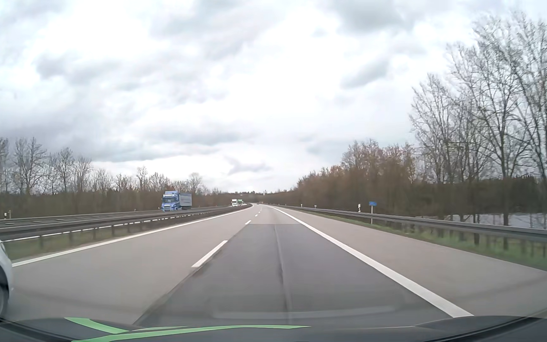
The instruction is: Follow the waypoints while adhering to traffic rules and regulations
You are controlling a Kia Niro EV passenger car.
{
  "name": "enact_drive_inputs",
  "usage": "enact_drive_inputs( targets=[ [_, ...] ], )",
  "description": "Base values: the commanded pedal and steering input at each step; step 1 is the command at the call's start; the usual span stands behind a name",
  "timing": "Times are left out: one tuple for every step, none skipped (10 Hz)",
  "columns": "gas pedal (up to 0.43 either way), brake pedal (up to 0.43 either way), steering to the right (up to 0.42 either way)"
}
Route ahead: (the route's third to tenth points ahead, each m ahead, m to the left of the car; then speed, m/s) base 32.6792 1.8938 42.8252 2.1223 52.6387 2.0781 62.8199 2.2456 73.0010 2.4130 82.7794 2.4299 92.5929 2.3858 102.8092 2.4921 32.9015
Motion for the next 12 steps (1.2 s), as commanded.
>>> enact_drive_inputs(
  targets=[
    [0.441,0.0,-0.004],
    [0.441,0.0,-0.004],
    [0.441,0.0,-0.003],
    [0.441,0.0,-0.003],
    [0.441,0.0,-0.002],
    [0.441,0.0,-0.003],
    [0.441,0.0,-0.002],
    [0.441,0.0,-0.002],
    [0.429,0.0,-0.002],
    [0.429,0.0,-0.002],
    [0.429,0.0,-0.002],
    [0.429,0.0,-0.002]
  ],
)
